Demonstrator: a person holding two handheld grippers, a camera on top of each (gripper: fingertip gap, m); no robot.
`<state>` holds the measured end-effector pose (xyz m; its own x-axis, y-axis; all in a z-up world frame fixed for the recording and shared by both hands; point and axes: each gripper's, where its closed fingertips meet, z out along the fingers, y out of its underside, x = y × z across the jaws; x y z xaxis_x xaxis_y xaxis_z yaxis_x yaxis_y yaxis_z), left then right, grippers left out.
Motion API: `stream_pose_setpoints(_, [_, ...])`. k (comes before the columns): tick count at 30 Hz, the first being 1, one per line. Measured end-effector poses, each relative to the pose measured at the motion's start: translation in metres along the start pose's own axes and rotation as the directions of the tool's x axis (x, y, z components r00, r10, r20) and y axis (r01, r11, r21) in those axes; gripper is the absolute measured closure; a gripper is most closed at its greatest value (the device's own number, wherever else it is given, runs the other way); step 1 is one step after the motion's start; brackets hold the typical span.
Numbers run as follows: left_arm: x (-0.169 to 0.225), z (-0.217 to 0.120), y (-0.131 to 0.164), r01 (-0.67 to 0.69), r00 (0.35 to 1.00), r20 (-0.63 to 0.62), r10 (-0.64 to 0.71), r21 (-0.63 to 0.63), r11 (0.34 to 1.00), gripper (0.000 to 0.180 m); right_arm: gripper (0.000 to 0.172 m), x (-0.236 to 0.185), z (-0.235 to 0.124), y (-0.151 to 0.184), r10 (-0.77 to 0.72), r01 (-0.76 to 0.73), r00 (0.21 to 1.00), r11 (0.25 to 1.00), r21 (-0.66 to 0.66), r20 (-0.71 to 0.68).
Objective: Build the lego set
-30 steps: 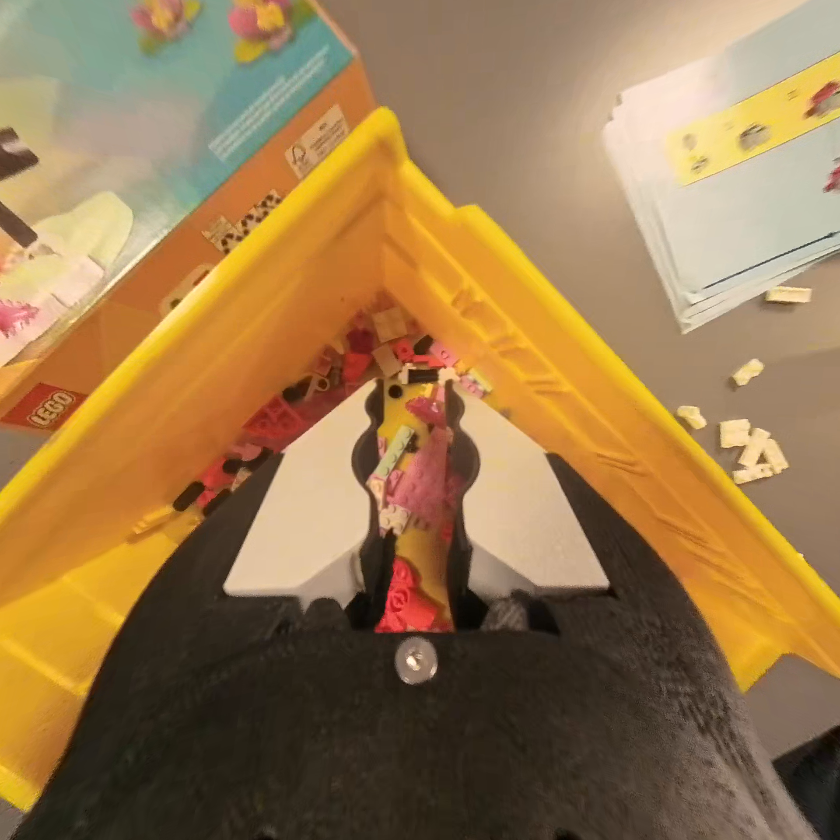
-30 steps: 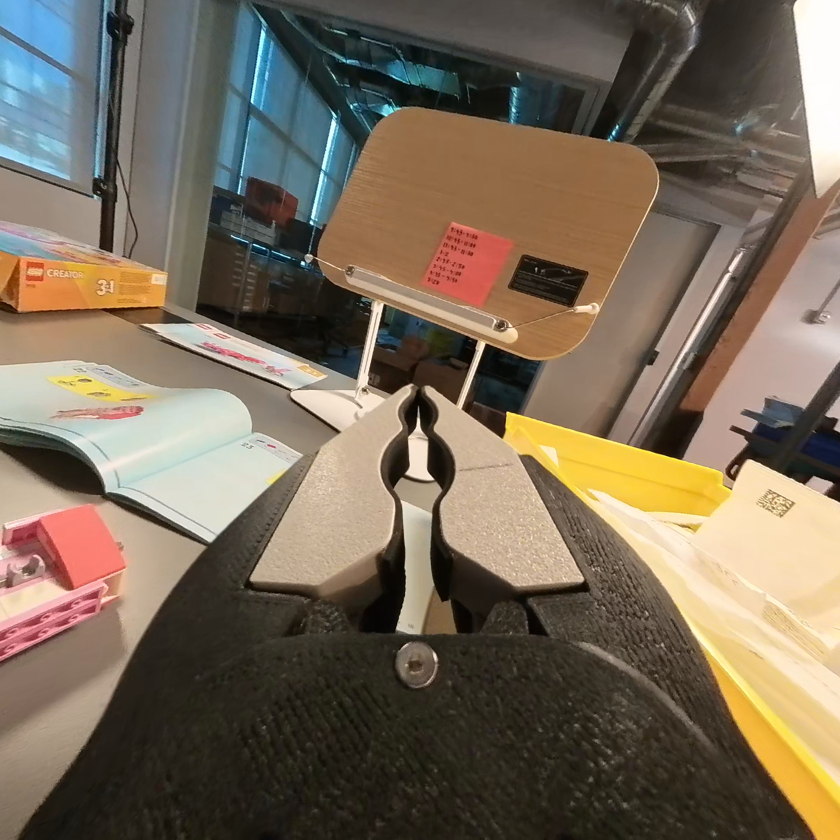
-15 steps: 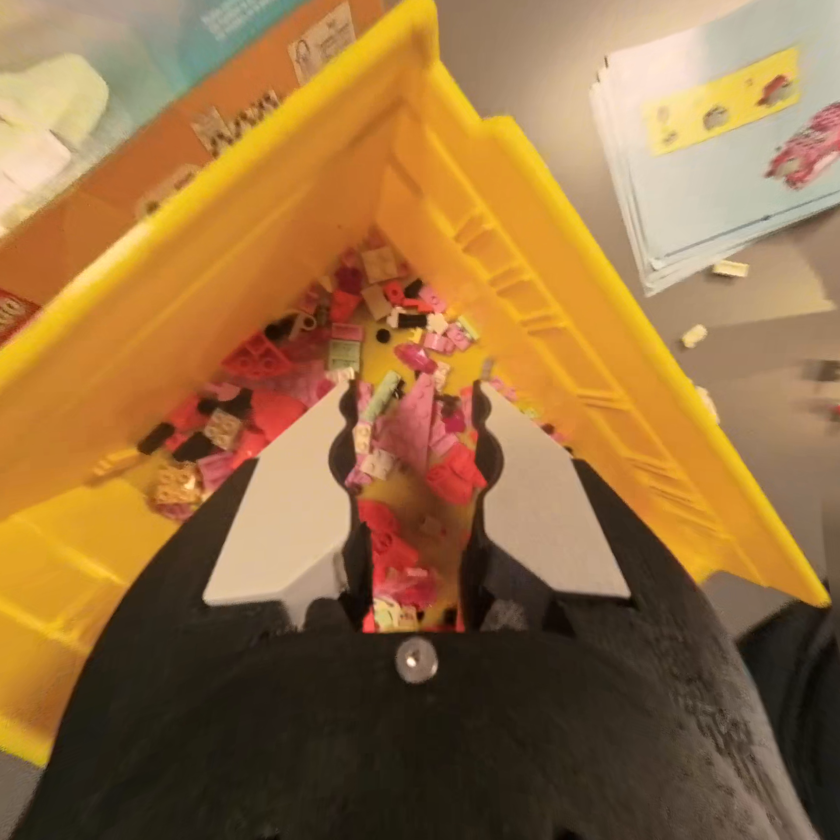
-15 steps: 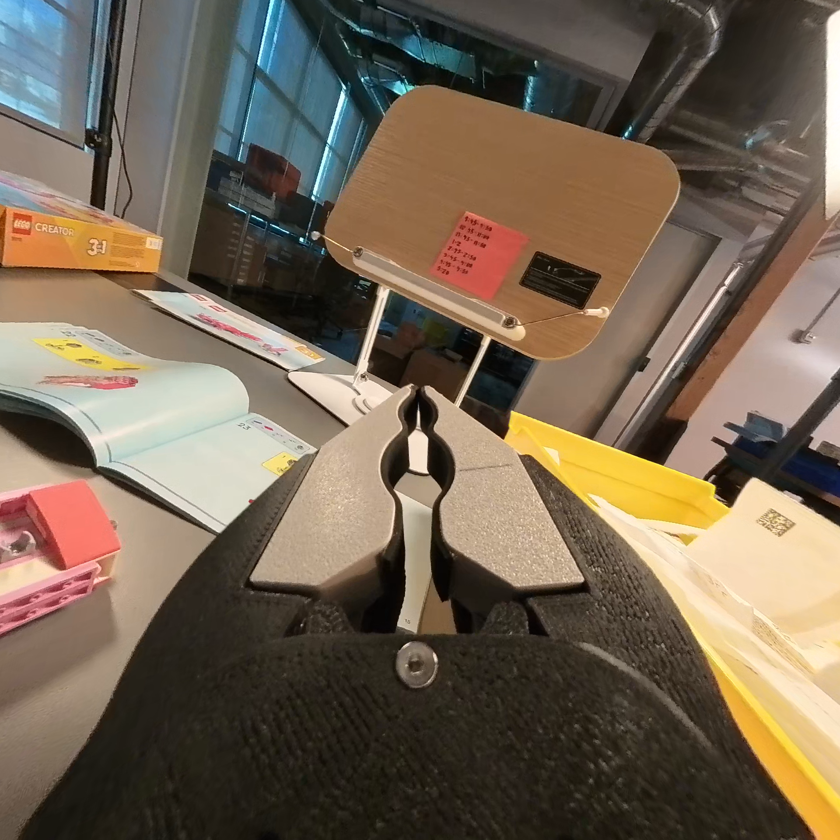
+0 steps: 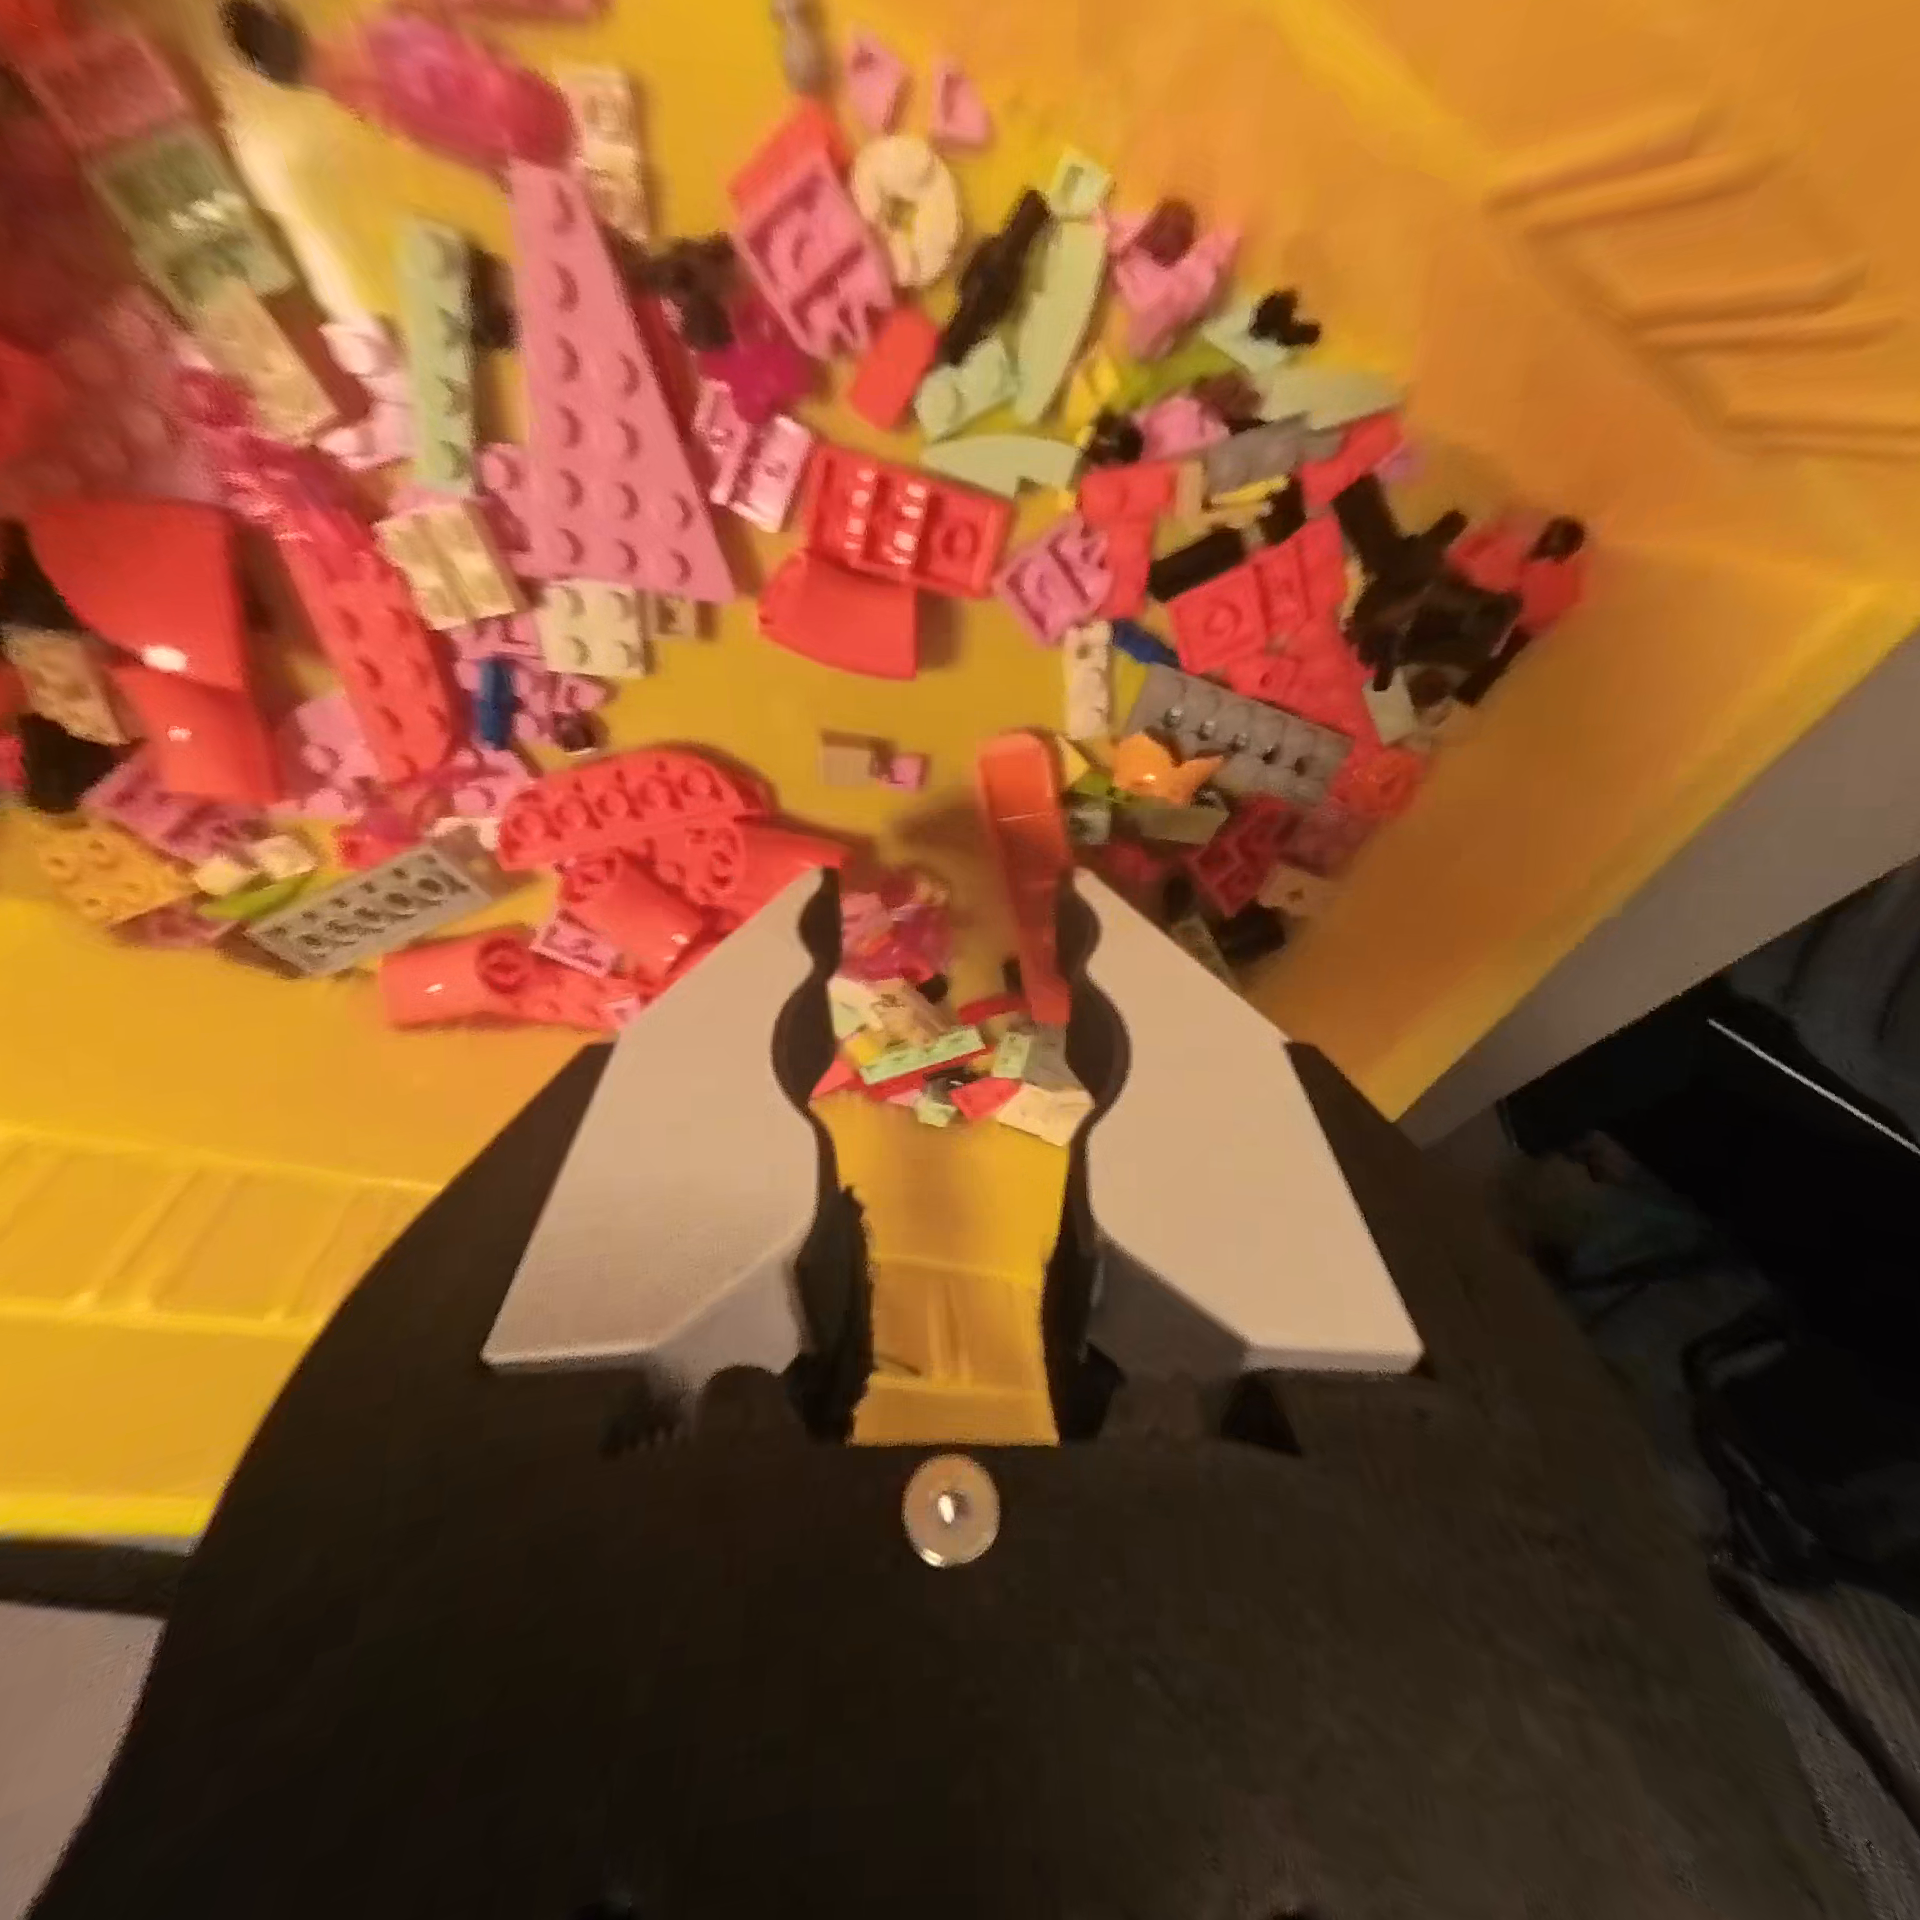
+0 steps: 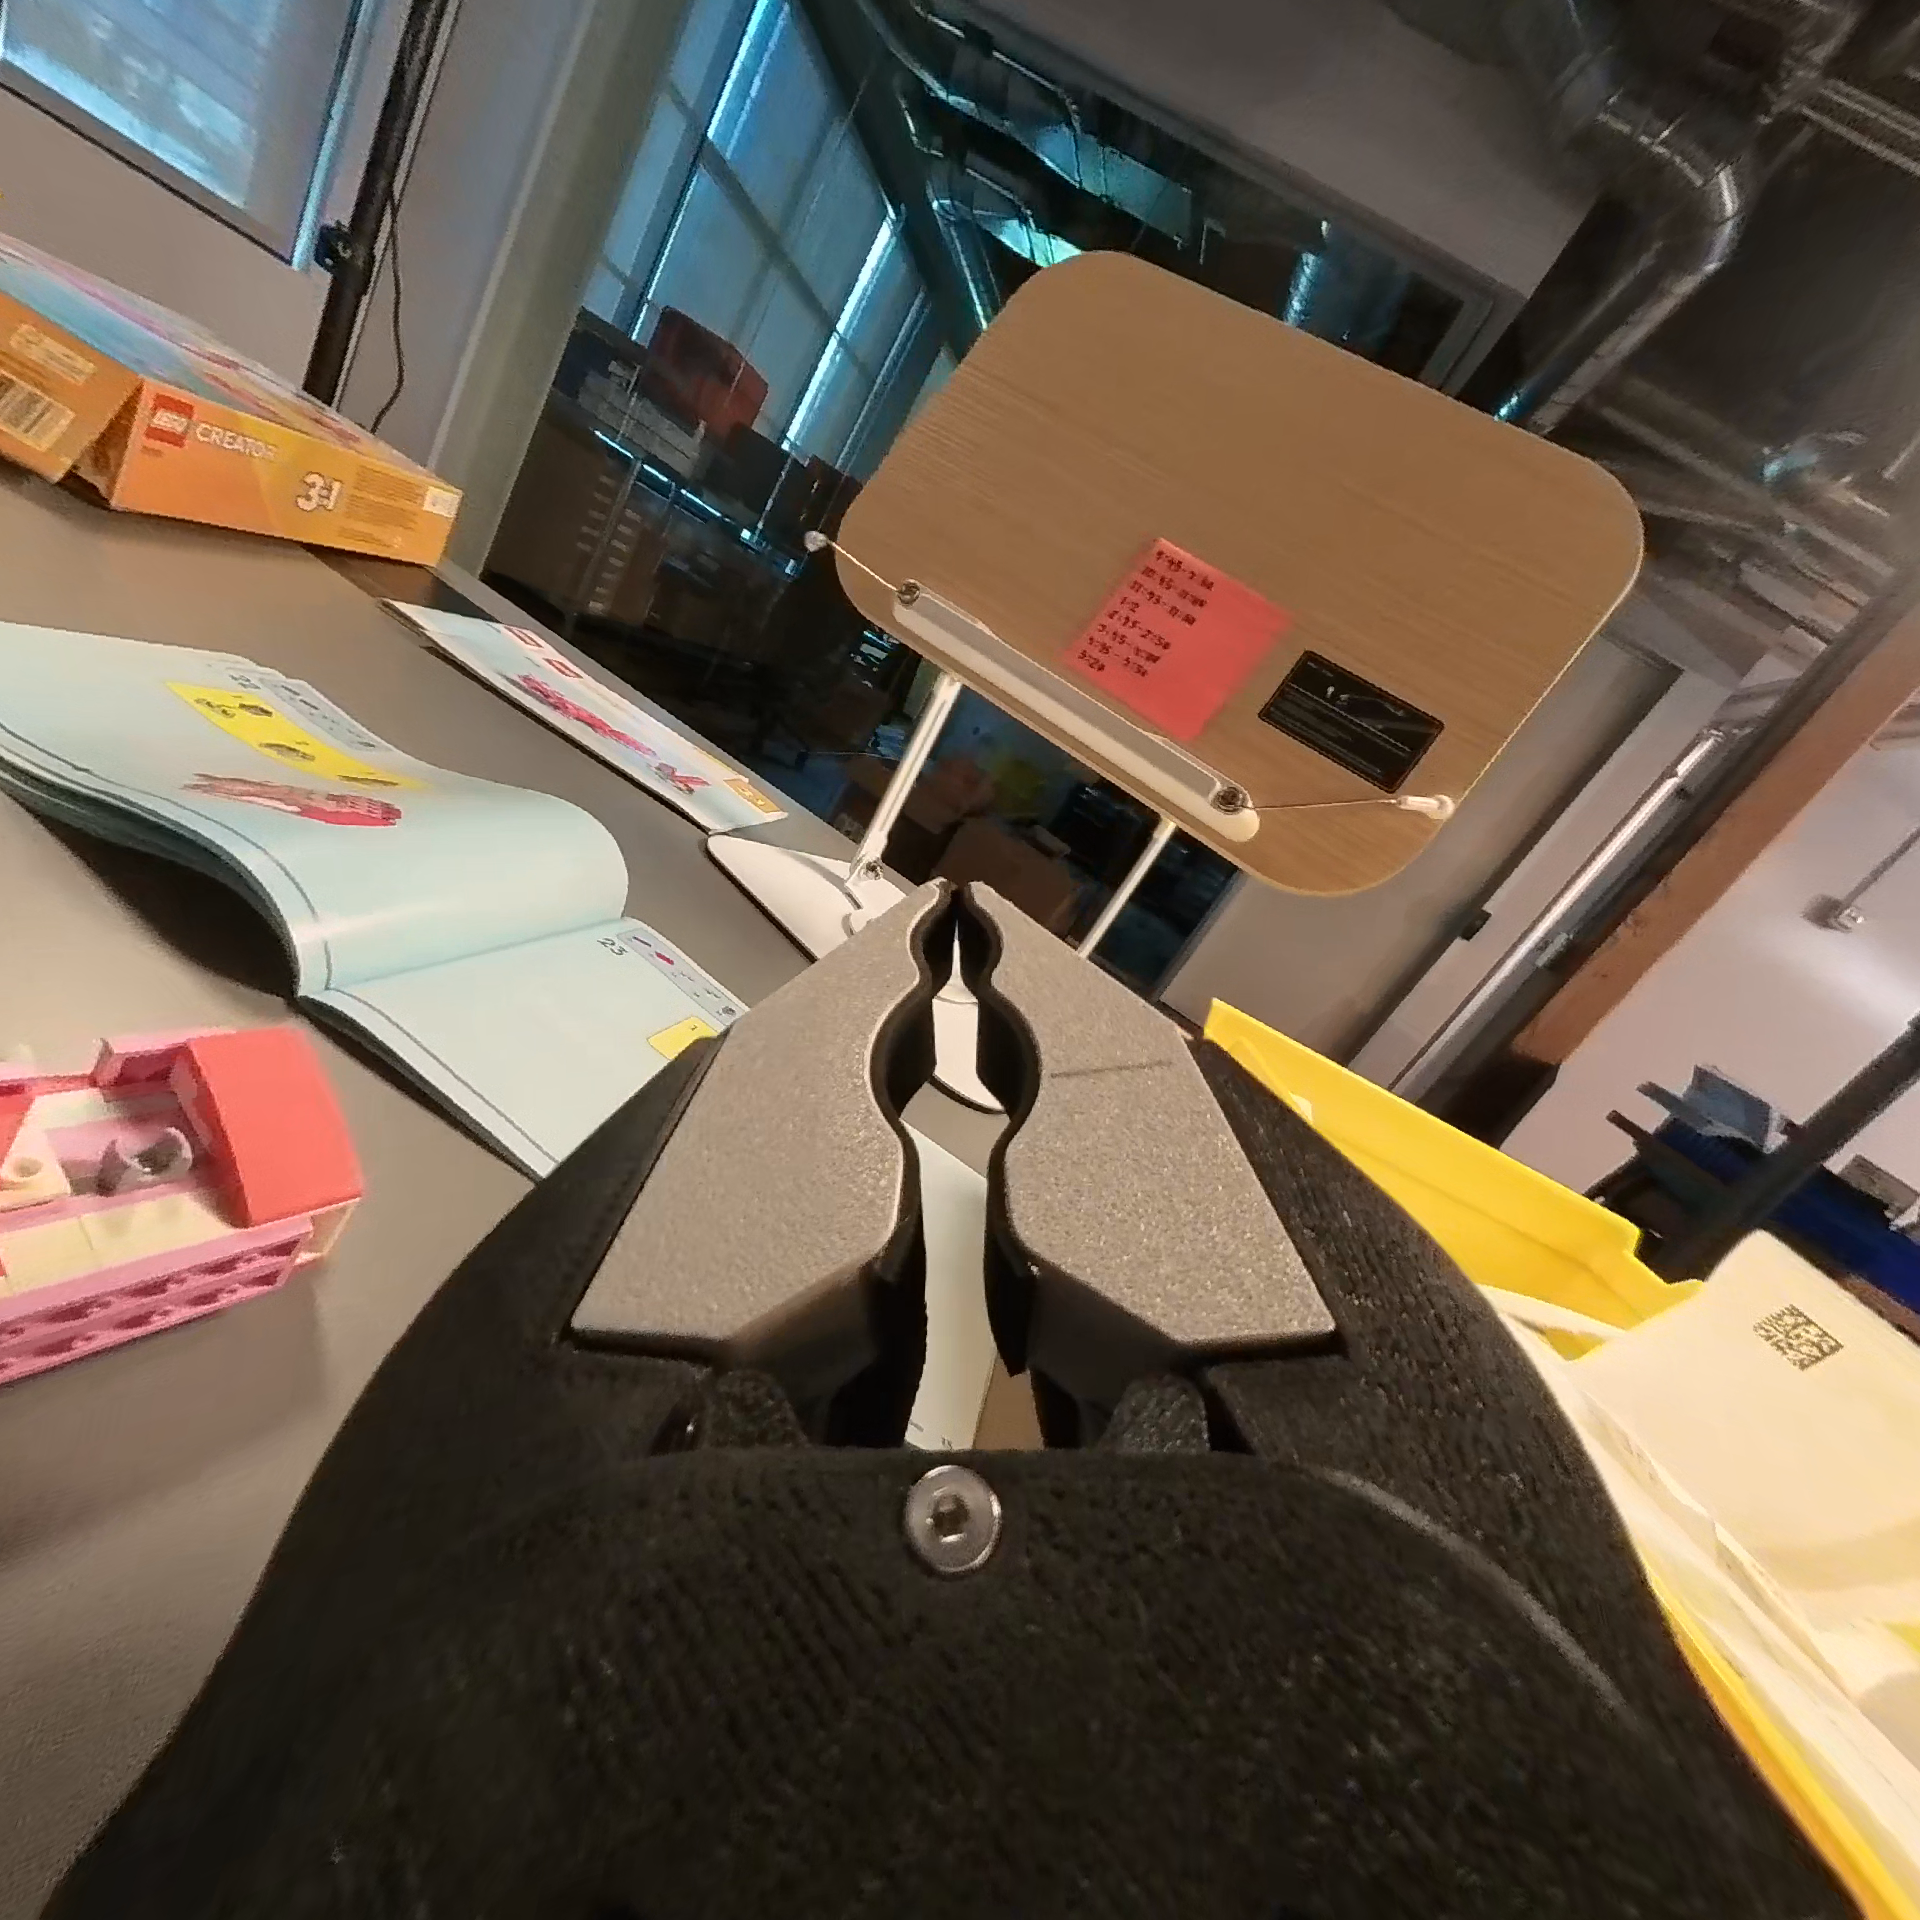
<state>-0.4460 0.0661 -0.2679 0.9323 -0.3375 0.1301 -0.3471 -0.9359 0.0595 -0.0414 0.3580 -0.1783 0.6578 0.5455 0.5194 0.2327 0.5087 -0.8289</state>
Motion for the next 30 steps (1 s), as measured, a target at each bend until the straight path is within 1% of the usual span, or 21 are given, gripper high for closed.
stream_pose_setpoints(1, [0.009, 0.002, 0.0, -0.023, 0.999, -0.033, 0.023, -0.001, 1.0, 0.151, 0.172, -0.001, 0.0, 0.0, -0.004, 0.004, 1.0, 1.0, 0.001, 0.004])
stream_pose_setpoints(2, [0.021, 0.004, -0.003, -0.052, 0.995, -0.081, 0.053, 0.016, 0.999, 0.159, 0.172, -0.002, 0.0, 0.0, -0.006, 0.006, 1.0, 1.0, 0.001, 0.006])
stream_pose_setpoints(3, [0.029, 0.006, -0.006, -0.068, 0.991, -0.111, 0.072, 0.034, 0.997, 0.163, 0.172, -0.002, 0.0, 0.0, -0.008, 0.008, 1.0, 1.0, 0.001, 0.008])
stream_pose_setpoints(4, [0.033, 0.008, -0.006, -0.074, 0.991, -0.107, 0.077, 0.033, 0.997, 0.162, 0.172, -0.002, 0.0, -0.001, -0.008, 0.008, 1.0, 1.0, 0.002, 0.009])
stream_pose_setpoints(6, [0.03, 0.015, -0.001, -0.084, 0.996, -0.043, 0.083, -0.018, 0.996, 0.157, 0.172, -0.002, 0.0, 0.0, -0.007, 0.007, 1.0, 1.0, 0.001, 0.011])
stream_pose_setpoints(7, [0.03, 0.018, 0.002, -0.087, 0.996, -0.029, 0.085, -0.044, 0.995, 0.154, 0.172, -0.003, 0.0, 0.0, -0.007, 0.007, 1.0, 1.0, 0.001, 0.012])
stream_pose_setpoints(8, [0.032, 0.021, 0.004, -0.088, 0.996, -0.027, 0.086, -0.057, 0.995, 0.151, 0.172, -0.003, 0.0, -0.001, -0.008, 0.008, 1.0, 1.0, 0.001, 0.014])
stream_pose_setpoints(11, [0.035, 0.022, 0.003, -0.094, 0.996, -0.014, 0.093, -0.059, 0.994, 0.151, 0.172, -0.004, 0.0, -0.001, -0.009, 0.009, 1.0, 1.0, 0.004, 0.018])
stream_pose_setpoints(12, [0.026, 0.022, 0.004, -0.095, 0.994, 0.052, 0.098, -0.071, 0.993, 0.162, 0.172, -0.004, 0.0, -0.001, -0.011, 0.01, 1.0, 1.0, 0.003, 0.02])
stream_pose_setpoints(13, [0.016, 0.021, 0.007, -0.102, 0.985, 0.13, 0.114, -0.094, 0.99, 0.163, 0.172, -0.004, 0.0, -0.001, -0.011, 0.011, 1.0, 1.0, 0.003, 0.02])
stream_pose_setpoints(15, [-0.006, 0.013, 0.009, -0.126, 0.941, 0.301, 0.157, -0.121, 0.985, 0.175, 0.172, -0.005, 0.0, -0.001, -0.011, 0.011, 1.0, 1.0, 0.003, 0.025])
stream_pose_setpoints(16, [-0.012, 0.008, 0.007, -0.146, 0.92, 0.351, 0.176, -0.112, 0.983, 0.175, 0.172, -0.006, -0.001, -0.002, -0.011, 0.011, 1.0, 1.0, 0.005, 0.027])
stream_pose_setpoints(17, [-0.008, 0.006, 0.002, -0.165, 0.923, 0.341, 0.181, -0.075, 0.983, 0.176, 0.172, -0.006, -0.001, -0.002, -0.011, 0.011, 0.999, 1.0, 0.007, 0.03])
stream_pose_setpoints(18, [0.004, 0.007, -0.006, -0.18, 0.944, 0.279, 0.174, -0.004, 0.984, 0.17, 0.172, -0.007, -0.001, -0.003, -0.012, 0.012, 0.999, 1.0, 0.008, 0.033])
stream_pose_setpoints(20, [0.038, 0.005, -0.027, -0.187, 0.979, 0.107, 0.171, 0.163, 0.969, 0.155, 0.172, -0.008, -0.001, -0.003, -0.013, 0.012, 0.999, 1.0, 0.009, 0.041])
stream_pose_setpoints(21, [0.05, 0.004, -0.033, -0.185, 0.983, 0.046, 0.179, 0.213, 0.959, 0.149, 0.172, -0.009, -0.001, -0.003, -0.014, 0.014, 0.999, 1.0, 0.008, 0.043])
stream_pose_setpoints(22, [0.057, 0.005, -0.037, -0.191, 0.981, 0.025, 0.19, 0.236, 0.953, 0.143, 0.172, -0.009, -0.001, -0.003, -0.016, 0.015, 0.999, 1.0, 0.008, 0.044])
stream_pose_setpoints(23, [0.058, 0.007, -0.04, -0.209, 0.978, 0.053, 0.202, 0.24, 0.948, 0.137, 0.172, -0.009, -0.001, -0.003, -0.017, 0.016, 0.999, 1.0, 0.009, 0.045])
stream_pose_setpoints(25, [0.048, 0.013, -0.042, -0.265, 0.958, 0.173, 0.231, 0.21, 0.941, 0.127, 0.172, -0.01, -0.001, -0.003, -0.02, 0.019, 0.999, 1.0, 0.01, 0.046])
stream_pose_setpoints(28, [0.052, 0.024, -0.041, -0.29, 0.949, 0.183, 0.256, 0.188, 0.938, 0.124, 0.172, -0.011, -0.002, -0.004, -0.024, 0.023, 0.998, 1.0, 0.013, 0.05])
stream_pose_setpoints(30, [0.046, 0.026, -0.038, -0.288, 0.945, 0.209, 0.251, 0.169, 0.943, 0.122, 0.172, -0.012, -0.002, -0.004, -0.027, 0.027, 0.998, 1.0, 0.013, 0.053])
